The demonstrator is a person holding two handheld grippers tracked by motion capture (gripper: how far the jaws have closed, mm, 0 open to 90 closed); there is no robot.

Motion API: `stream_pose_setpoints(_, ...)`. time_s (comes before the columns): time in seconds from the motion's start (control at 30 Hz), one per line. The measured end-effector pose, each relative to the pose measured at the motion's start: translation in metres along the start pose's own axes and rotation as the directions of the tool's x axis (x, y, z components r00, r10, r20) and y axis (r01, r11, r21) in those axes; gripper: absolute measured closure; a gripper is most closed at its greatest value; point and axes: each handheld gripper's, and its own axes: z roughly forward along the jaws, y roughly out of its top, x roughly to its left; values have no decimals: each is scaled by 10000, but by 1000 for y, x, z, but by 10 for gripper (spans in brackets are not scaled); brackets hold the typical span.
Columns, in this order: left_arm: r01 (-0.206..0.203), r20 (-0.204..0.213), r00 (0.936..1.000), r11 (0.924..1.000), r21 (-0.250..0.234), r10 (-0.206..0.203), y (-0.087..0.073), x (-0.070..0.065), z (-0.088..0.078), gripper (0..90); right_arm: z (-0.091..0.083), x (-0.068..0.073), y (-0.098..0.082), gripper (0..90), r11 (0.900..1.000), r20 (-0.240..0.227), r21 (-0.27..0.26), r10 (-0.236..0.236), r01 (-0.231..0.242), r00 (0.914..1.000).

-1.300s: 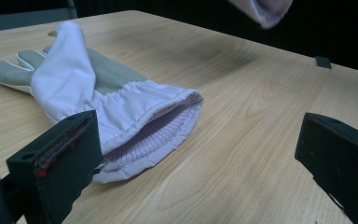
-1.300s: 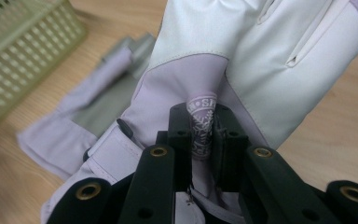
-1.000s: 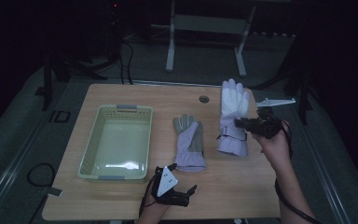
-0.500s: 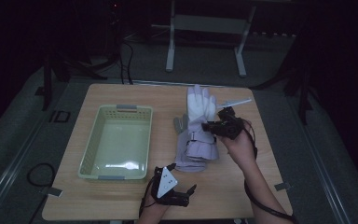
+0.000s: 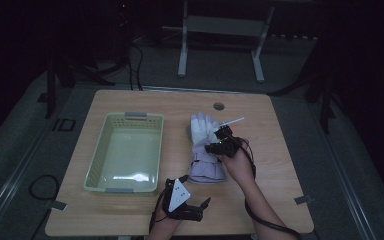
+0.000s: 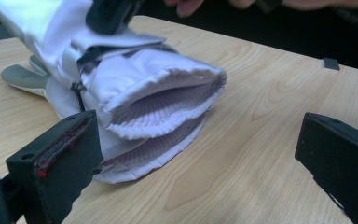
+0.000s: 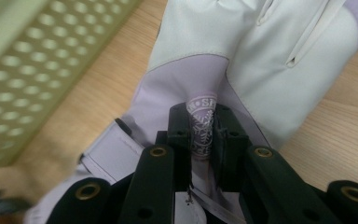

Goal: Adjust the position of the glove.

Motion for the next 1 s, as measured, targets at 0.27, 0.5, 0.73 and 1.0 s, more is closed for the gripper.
stream_pose_setpoints(0.27, 7, 47, 10000, 10000, 33, -7, 0, 0, 1, 6, 14, -2, -7, 789, 9996, 410, 261, -99, 88, 9991)
stream_pose_setpoints(0.5, -14, 74, 10000, 10000, 50, 14, 0, 0, 1, 6, 2, -18, -13, 784, 9994, 665, 316, 81, -102, 9978)
stream_pose_setpoints(0.73, 155, 171, 9997, 9999, 28, -155, 0, 1, 1, 6, -2, -22, -14, 560, 10000, 336, -9, 88, -88, 9994)
stream_pose_setpoints(1.0, 367, 224, 9991, 9993, 50, -368, 0, 4, 1, 7, -27, -27, -16, 163, 9907, -301, -1245, -597, 555, 9978)
